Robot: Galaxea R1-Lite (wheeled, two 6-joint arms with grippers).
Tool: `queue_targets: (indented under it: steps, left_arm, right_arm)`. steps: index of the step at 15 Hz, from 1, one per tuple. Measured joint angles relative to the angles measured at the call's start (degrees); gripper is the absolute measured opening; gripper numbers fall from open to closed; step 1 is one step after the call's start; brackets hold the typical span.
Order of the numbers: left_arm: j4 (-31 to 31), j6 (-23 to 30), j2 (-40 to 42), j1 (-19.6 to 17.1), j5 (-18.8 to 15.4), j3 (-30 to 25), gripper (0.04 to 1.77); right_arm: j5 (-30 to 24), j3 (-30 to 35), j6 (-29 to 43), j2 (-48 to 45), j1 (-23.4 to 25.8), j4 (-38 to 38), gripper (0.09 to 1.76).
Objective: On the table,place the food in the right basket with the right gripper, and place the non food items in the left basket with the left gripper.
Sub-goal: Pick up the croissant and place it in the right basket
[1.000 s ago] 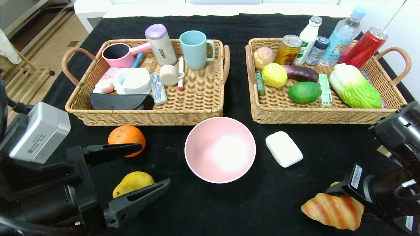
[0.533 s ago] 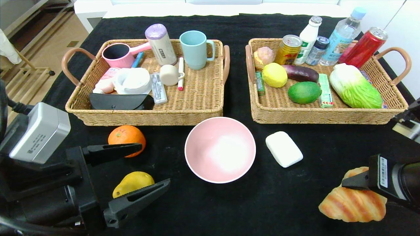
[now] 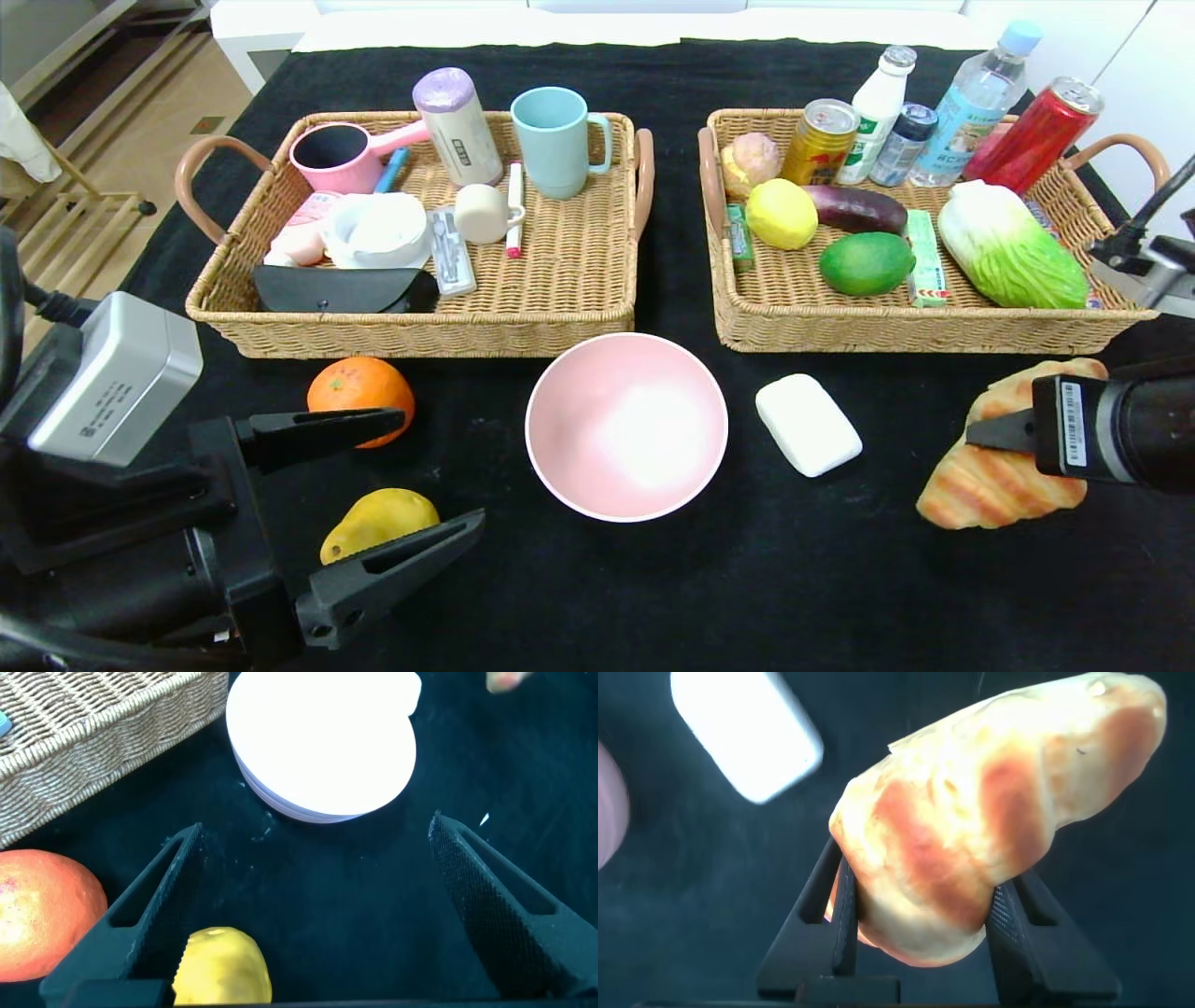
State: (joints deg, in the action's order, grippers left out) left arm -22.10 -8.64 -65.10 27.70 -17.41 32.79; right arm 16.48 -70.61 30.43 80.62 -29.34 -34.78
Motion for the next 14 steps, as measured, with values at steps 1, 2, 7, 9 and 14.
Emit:
queue_targets:
  steps: [1, 2, 7, 9, 14]
  left_arm:
    - [0.0, 0.0, -0.02, 0.0, 0.05, 0.0, 1.72]
    - [0.0, 0.05, -0.06, 0.0, 0.07, 0.02, 1.72]
    - [-0.17, 0.07, -0.15, 0.0, 0.18, 0.2, 1.72]
    - [-0.24, 0.1, -0.06, -0.06, 0.21, 0.24, 1.72]
    - [-0.27, 0.1, 0.2, -0.11, 0.18, 0.44, 1.72]
  right_arm:
    - [0.46, -0.94, -1.96, 0.44, 0.63, 0.66, 0.83]
    - [0.63, -2.49, -3.62, 1.02, 1.4, 1.01, 0.83]
    - [0.44, -10.84, -13.34, 5.08, 5.47, 1.27, 0.83]
    - [0.44, -13.7, -14.92, 6.78, 6.03, 1.32, 0.83]
    - [0.4, -24.34, -16.08, 11.45, 6.77, 1.24, 0.83]
